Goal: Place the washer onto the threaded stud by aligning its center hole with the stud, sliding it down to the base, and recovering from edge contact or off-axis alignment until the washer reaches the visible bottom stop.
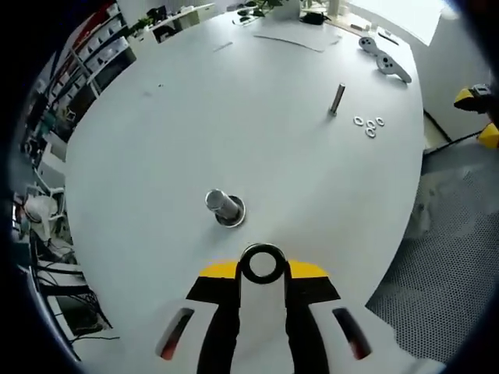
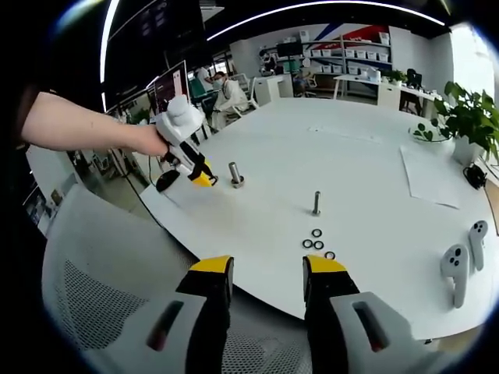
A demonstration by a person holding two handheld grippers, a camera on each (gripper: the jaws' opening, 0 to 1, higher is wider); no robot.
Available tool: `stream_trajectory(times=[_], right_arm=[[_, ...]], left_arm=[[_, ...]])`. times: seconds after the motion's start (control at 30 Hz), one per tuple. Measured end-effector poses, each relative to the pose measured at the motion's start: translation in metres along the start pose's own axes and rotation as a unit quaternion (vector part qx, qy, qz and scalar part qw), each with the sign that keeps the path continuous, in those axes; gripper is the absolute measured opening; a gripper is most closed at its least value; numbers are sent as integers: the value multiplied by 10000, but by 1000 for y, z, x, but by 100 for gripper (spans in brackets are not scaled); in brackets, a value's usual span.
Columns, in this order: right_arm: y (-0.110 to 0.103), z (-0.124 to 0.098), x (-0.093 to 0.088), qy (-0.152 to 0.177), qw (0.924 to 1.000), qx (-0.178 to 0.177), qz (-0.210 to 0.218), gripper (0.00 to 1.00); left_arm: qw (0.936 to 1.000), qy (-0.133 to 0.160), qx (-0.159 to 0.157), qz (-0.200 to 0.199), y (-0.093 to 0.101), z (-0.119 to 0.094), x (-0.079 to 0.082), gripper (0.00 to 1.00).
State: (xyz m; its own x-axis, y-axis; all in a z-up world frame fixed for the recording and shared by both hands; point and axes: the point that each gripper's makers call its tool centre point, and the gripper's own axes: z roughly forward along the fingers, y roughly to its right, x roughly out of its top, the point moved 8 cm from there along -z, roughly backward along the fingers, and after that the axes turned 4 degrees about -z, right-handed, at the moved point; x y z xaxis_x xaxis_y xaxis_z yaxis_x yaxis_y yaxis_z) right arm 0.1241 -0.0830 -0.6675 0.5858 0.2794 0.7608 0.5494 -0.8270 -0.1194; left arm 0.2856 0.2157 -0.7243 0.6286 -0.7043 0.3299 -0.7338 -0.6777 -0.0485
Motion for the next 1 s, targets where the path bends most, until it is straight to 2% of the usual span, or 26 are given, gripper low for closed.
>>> stream_trajectory(times=[0.13, 0.5, 0.8, 0.9, 1.0], right_arm=[[0, 0, 0, -2, 10000, -4, -5, 38], [1, 0, 0, -12, 10000, -9, 9, 38], [2, 0, 0, 1, 10000, -32, 39, 37], [2, 0, 0, -1, 10000, -42, 37, 37], [3, 0, 0, 15, 10000, -60, 61, 37]], left_arm=[[9999, 120, 69, 34, -6, -6, 12, 19], [9994, 240, 205, 158, -19, -3, 35, 19], [9992, 209, 238, 226, -20, 8, 44, 19], [9996, 204, 174, 38, -24, 12, 44, 19], [9996, 162, 180, 111, -22, 12, 44, 19]])
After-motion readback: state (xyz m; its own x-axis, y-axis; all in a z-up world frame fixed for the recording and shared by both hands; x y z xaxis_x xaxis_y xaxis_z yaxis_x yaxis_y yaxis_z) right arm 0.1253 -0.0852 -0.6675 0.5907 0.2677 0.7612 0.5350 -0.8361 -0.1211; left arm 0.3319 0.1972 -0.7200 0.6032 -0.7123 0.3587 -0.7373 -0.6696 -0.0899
